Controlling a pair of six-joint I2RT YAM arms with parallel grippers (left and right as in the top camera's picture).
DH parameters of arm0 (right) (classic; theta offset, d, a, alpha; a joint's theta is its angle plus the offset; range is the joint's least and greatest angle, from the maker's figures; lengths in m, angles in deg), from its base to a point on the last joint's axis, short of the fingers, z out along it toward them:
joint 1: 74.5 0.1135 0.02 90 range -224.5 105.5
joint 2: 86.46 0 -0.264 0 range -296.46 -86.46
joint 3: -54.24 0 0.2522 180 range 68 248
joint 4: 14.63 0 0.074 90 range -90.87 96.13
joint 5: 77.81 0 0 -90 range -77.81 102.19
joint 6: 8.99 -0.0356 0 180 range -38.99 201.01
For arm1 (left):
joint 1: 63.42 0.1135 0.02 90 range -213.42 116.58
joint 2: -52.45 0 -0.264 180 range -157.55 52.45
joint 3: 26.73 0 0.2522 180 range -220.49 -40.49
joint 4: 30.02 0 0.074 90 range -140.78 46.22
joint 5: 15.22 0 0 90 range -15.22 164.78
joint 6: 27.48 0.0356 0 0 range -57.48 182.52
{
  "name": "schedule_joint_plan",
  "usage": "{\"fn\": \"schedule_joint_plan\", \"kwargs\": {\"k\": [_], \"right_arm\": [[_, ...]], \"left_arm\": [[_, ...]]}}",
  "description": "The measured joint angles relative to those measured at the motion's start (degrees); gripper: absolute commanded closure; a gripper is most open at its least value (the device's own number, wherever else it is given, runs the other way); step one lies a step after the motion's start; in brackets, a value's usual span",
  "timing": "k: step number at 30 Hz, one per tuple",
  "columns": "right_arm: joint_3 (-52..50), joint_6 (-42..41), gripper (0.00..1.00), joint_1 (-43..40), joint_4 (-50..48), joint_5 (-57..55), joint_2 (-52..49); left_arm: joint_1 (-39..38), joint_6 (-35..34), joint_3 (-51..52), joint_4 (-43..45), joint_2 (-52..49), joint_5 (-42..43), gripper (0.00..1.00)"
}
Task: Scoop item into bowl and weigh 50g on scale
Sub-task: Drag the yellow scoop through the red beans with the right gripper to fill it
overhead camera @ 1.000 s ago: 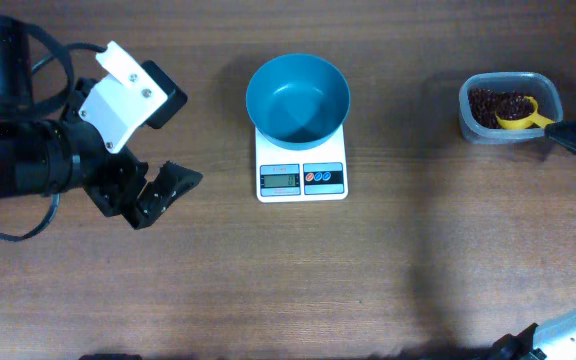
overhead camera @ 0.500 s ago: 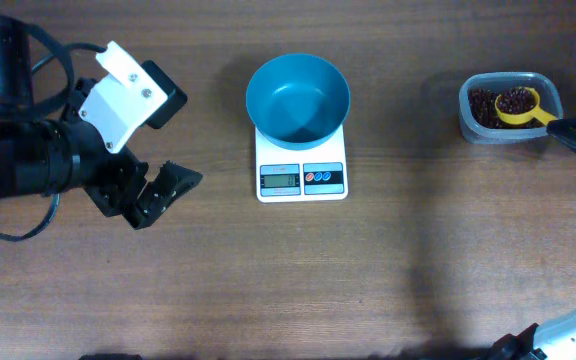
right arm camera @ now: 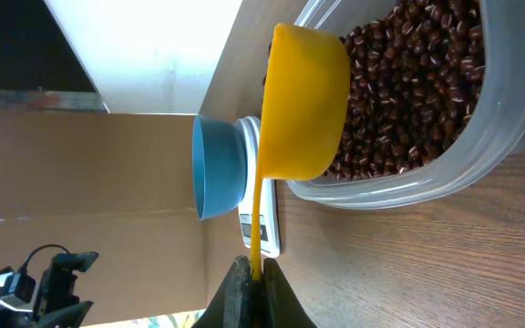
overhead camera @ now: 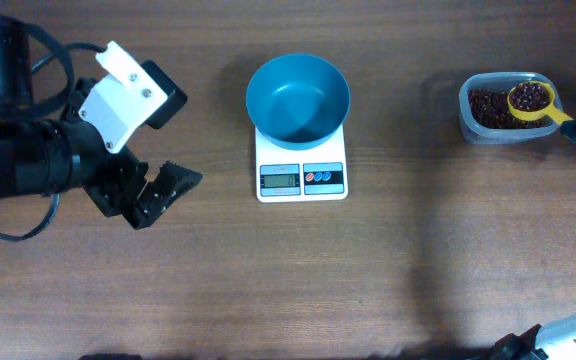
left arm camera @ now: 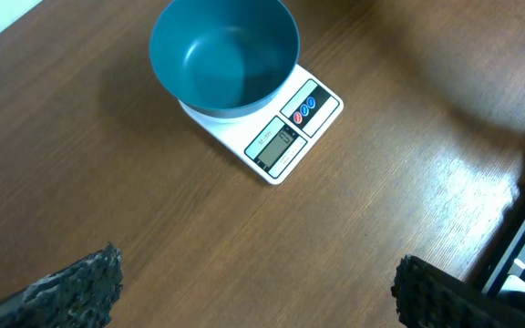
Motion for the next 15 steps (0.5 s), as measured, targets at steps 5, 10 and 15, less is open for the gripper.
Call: {"fn": "schedule_joint_plan", "kwargs": {"k": [5,10,15], "right_arm": [[0.0,0.2,0.96,0.0,1.1,0.4,0.0],[0.0,0.3,0.96,0.0,1.9,0.8,0.0],[0.0,2.0,0.96,0.0,5.4,2.0,0.0]], "left_arm": [[0.0,0.0,0.0,0.0,0.0,0.0,0.01],[0.0,0.0,0.0,0.0,0.0,0.0,0.01],[0.0,0.0,0.0,0.0,0.0,0.0,0.01]]}}
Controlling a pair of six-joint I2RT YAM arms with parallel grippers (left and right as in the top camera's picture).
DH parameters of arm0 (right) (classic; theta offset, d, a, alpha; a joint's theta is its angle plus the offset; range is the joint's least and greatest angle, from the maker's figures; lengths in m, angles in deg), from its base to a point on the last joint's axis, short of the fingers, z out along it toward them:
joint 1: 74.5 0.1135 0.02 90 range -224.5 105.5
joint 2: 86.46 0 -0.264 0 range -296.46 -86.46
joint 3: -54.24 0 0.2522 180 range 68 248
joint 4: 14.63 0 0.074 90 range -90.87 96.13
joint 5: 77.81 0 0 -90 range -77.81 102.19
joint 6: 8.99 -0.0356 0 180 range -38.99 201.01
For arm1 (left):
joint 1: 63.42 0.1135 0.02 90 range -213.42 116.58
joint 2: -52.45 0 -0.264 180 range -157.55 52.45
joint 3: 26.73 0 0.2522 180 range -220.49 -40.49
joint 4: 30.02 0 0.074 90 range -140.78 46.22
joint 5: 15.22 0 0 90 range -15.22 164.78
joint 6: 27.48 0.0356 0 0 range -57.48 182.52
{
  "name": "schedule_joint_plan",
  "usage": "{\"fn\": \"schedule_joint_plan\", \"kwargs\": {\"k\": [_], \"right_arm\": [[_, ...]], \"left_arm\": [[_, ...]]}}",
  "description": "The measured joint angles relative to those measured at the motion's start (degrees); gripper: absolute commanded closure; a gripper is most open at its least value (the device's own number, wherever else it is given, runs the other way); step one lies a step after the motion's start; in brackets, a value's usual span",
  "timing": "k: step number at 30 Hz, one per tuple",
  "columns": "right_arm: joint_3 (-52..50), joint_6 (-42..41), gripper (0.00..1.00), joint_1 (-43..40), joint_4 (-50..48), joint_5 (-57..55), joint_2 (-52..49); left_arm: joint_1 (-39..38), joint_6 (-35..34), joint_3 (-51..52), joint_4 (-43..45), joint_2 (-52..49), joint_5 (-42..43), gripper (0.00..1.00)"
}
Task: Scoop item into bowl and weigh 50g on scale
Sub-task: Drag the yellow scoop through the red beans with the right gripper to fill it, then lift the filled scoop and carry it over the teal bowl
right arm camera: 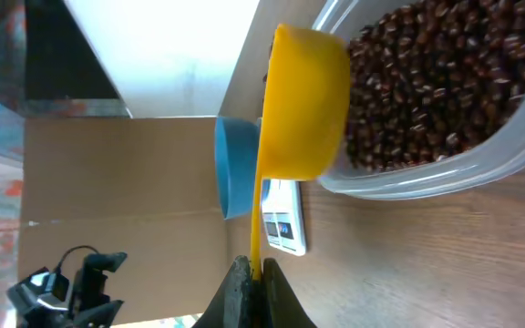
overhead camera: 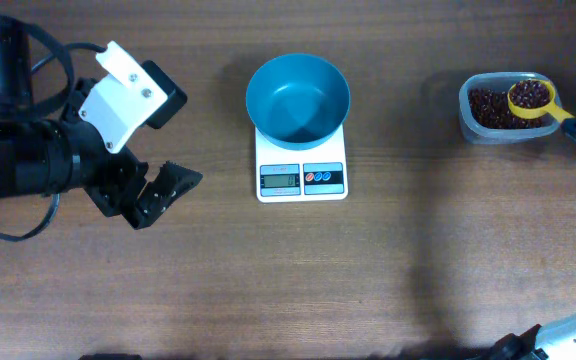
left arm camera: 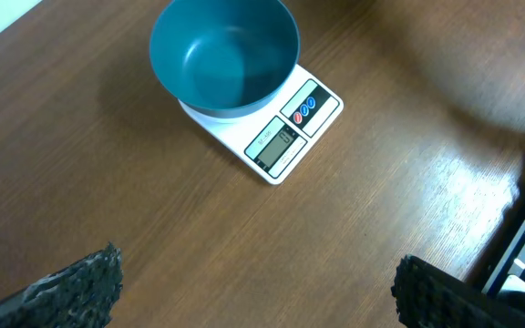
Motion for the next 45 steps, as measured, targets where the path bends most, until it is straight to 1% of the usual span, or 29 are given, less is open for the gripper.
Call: {"fn": "schedule_joint_plan", "kwargs": {"k": [7,22,25,31,41,45], "right_arm": [[0.0,1.6,0.96,0.0,0.2,2.3,0.0],[0.0,1.4,0.96,0.1,0.2,5.4,0.0],[0.0,1.4,0.96,1.1,0.2,5.8,-0.1],[0.0,1.4,0.96,7.2,0.2,7.7,0.0],[0.0,1.2,0.96,20.8,0.2,13.5,0.0],[0.0,1.1,0.96,24.8,0.2,14.3,-0.1]], "left_arm": [[0.0,0.0,0.0,0.0,0.0,0.0,0.01],[0.0,0.0,0.0,0.0,0.0,0.0,0.01],[0.0,0.0,0.0,0.0,0.0,0.0,0.01],[0.0,0.0,0.0,0.0,0.0,0.0,0.01],[0.0,0.0,0.0,0.0,0.0,0.0,0.01],[0.0,0.0,0.0,0.0,0.0,0.0,0.01]]}}
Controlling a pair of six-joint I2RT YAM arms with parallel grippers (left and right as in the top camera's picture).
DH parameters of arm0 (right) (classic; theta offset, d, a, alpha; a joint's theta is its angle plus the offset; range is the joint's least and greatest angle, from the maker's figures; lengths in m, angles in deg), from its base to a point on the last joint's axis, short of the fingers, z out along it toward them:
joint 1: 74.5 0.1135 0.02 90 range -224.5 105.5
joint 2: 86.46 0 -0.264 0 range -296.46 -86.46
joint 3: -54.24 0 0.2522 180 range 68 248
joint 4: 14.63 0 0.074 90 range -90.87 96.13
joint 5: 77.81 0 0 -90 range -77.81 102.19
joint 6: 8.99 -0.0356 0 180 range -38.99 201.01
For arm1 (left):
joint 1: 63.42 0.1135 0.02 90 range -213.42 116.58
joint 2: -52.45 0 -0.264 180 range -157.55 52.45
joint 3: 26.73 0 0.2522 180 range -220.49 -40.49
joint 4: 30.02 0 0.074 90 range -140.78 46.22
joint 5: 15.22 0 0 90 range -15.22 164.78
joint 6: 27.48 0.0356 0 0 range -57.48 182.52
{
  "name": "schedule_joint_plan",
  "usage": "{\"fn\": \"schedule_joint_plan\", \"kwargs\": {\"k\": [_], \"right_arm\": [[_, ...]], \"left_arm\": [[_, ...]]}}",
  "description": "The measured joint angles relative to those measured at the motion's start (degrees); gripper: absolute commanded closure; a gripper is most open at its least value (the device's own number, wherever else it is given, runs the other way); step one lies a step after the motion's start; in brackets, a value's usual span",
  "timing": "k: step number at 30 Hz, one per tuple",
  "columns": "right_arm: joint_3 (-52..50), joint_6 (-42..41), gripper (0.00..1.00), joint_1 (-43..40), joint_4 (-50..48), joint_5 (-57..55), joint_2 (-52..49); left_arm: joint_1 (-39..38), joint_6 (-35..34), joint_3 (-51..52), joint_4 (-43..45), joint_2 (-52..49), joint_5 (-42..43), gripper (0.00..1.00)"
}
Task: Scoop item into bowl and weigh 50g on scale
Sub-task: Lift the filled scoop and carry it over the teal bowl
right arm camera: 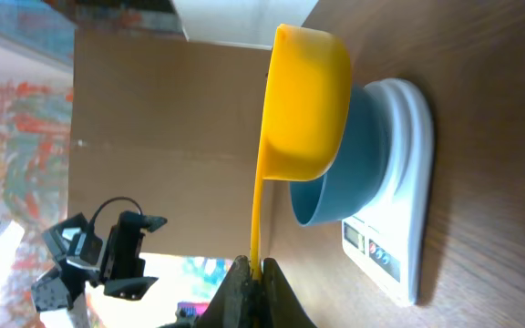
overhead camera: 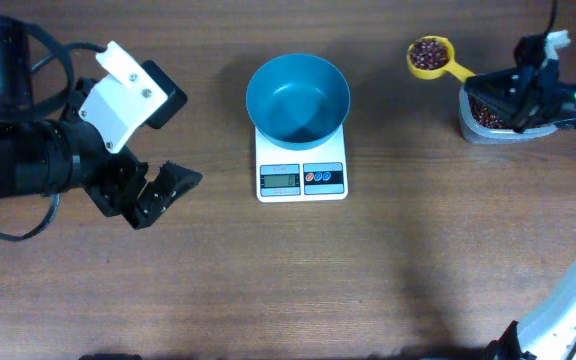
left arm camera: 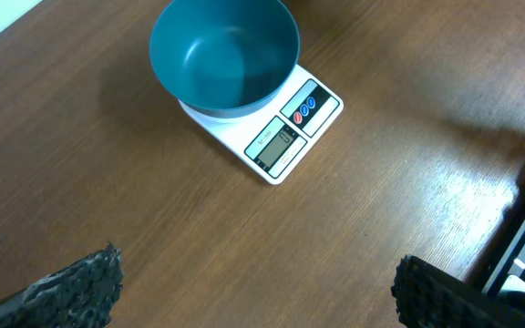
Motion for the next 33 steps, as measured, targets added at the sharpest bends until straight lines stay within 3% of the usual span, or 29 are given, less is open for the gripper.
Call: {"fn": "schedule_joint_plan", "kwargs": {"k": [15,33], "right_arm": [[-0.1,-0.1,0.96,16.5,-0.7,2.2,0.0],[-0.2,0.1,0.96,19.2,-12.0,2.1,0.0]], "left_arm": [[0.0,0.0,0.0,0.0,0.0,0.0,0.01],[0.0,0.0,0.0,0.0,0.0,0.0,0.01]]}}
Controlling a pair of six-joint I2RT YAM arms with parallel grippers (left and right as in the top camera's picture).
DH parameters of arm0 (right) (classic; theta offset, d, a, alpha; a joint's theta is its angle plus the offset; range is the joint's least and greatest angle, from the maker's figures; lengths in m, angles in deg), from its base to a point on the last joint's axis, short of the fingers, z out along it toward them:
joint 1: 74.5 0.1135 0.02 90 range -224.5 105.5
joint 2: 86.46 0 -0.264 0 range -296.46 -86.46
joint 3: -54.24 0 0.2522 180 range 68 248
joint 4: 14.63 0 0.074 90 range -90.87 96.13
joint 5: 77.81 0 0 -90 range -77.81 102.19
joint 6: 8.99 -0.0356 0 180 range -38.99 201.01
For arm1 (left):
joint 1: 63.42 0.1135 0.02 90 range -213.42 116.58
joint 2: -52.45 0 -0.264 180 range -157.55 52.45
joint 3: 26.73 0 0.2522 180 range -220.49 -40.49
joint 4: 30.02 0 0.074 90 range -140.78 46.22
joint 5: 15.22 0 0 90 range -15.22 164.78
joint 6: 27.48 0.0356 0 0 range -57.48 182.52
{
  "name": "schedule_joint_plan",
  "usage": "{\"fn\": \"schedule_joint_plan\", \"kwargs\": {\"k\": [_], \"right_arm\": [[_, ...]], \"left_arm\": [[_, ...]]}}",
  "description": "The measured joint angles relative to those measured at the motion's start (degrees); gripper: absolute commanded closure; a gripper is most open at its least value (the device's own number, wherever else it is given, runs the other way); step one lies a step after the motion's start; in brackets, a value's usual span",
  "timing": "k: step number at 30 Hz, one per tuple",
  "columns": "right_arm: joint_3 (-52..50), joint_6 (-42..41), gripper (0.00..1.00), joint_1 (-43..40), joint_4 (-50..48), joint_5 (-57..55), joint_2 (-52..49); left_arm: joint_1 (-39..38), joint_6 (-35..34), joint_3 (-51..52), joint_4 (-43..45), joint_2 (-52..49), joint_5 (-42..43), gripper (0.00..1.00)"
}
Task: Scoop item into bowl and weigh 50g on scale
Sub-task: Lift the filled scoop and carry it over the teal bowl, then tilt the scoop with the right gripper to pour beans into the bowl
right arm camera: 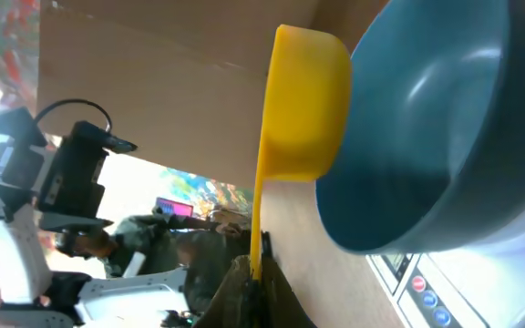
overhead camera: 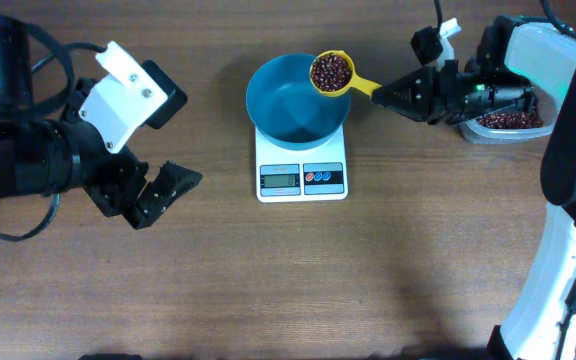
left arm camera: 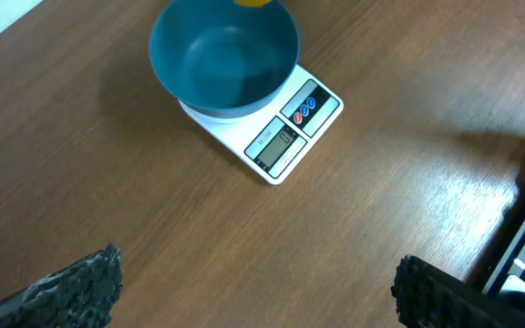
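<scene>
A yellow scoop (overhead camera: 332, 73) heaped with dark red beans hangs over the back right rim of the empty blue bowl (overhead camera: 297, 99), which sits on the white scale (overhead camera: 301, 165). My right gripper (overhead camera: 396, 97) is shut on the scoop's handle (right arm camera: 257, 232); the scoop's cup (right arm camera: 303, 105) shows beside the bowl (right arm camera: 436, 137) in the right wrist view. My left gripper (overhead camera: 158, 193) stands open over bare table at the left, its fingers (left arm camera: 71, 290) wide apart, far from the bowl (left arm camera: 223, 56) and scale (left arm camera: 281, 137).
A clear tub of red beans (overhead camera: 508, 122) stands at the back right, partly hidden by my right arm. The scale's display (overhead camera: 280, 180) and buttons (overhead camera: 324, 177) face the front edge.
My right gripper has carried the full scoop leftward from between the tub and the bowl to above the bowl's rim. The left arm has not moved.
The scoop first rested full of beans in the tub with my right gripper shut on its handle. It then was lifted slightly, later hung over the table left of the tub, and now hangs over the bowl. My left gripper stayed open throughout.
</scene>
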Motion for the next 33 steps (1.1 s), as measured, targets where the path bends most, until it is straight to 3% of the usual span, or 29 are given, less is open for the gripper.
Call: {"fn": "schedule_joint_plan", "kwargs": {"k": [26,33], "right_arm": [[0.0,-1.6,0.96,2.8,-21.9,-7.5,0.0],[5.2,-2.4,0.96,2.8,-21.8,-15.3,0.0]], "left_arm": [[0.0,0.0,0.0,0.0,0.0,0.0,0.01],[0.0,0.0,0.0,0.0,0.0,0.0,0.01]]}}
